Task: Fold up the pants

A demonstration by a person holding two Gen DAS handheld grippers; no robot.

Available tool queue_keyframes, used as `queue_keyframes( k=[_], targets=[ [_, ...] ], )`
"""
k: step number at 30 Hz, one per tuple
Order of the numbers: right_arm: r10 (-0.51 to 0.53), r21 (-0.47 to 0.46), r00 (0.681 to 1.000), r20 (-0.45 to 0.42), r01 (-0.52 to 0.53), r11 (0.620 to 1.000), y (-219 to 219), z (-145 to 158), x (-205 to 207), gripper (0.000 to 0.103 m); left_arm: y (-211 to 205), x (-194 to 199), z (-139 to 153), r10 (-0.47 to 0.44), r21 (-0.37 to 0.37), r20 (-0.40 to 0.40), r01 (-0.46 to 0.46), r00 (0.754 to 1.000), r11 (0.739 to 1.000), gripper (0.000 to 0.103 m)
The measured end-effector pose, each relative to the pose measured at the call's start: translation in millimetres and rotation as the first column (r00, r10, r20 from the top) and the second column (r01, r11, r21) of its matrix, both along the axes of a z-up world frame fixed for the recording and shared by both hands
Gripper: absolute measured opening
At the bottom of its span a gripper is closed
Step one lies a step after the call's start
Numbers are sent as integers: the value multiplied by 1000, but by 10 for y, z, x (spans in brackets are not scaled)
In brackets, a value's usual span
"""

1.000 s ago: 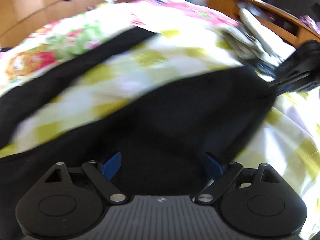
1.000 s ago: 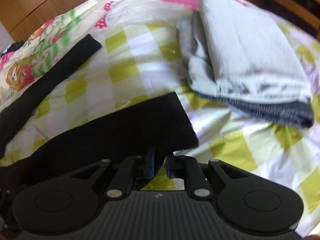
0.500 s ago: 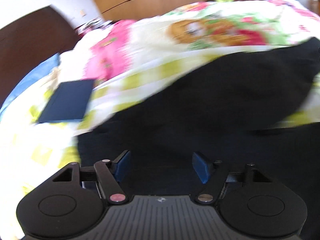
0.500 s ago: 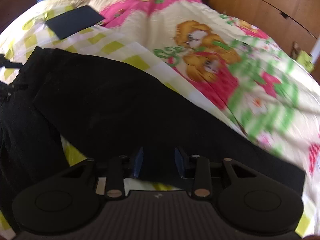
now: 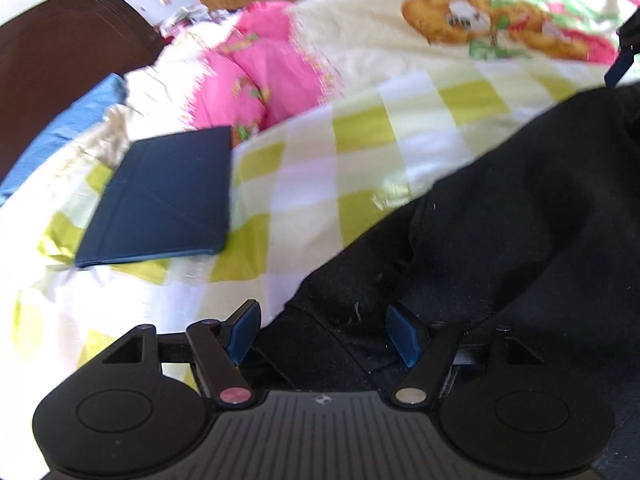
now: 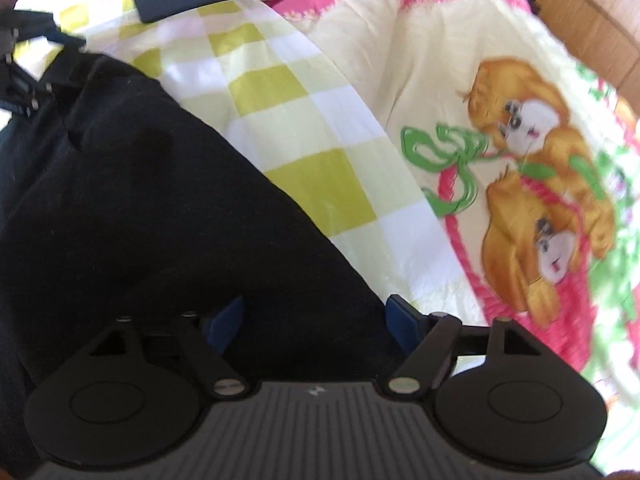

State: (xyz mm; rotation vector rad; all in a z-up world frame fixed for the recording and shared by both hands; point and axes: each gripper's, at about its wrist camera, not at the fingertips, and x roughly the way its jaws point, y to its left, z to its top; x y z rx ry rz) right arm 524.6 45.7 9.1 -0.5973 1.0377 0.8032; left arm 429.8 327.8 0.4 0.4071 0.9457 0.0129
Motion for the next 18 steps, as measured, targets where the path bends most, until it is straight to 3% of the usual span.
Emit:
queue_keyframes(
  k=[2, 3, 5, 7, 9, 12, 18],
  targets=[
    [-3, 22, 1000, -29, 4, 1000, -36, -2, 20, 75, -7, 58, -17, 0, -12, -10, 0, 1000, 1000, 81],
    [-13, 39, 998, -55, 16, 999, -57, -2, 37, 68, 9, 79, -2, 1, -24, -14, -1, 1000, 1000, 78],
    [-29, 62, 996, -83, 35, 997, -80, -2, 34, 53, 68, 131, 32, 19, -42, -20, -20, 1000, 999, 62],
    [-56, 75, 995, -85, 62, 995, -78, 21, 18, 23, 114, 187, 22, 40, -29, -41, -41, 998, 999, 39],
    [-88, 75, 993, -84, 94, 993, -59, 71, -7, 10, 133, 235, 21, 49, -28, -57, -51, 997, 998, 31],
    [-90, 48, 995, -39, 92, 995, -36, 140, -68, 4, 123, 252, 46, 41, -38, -66, -44, 997, 998, 27],
    [-104, 56, 993, 50, 101, 993, -68, 446, -343, 2, 112, 126, 167, 38, -32, -30, -39, 999, 999, 24]
  ],
)
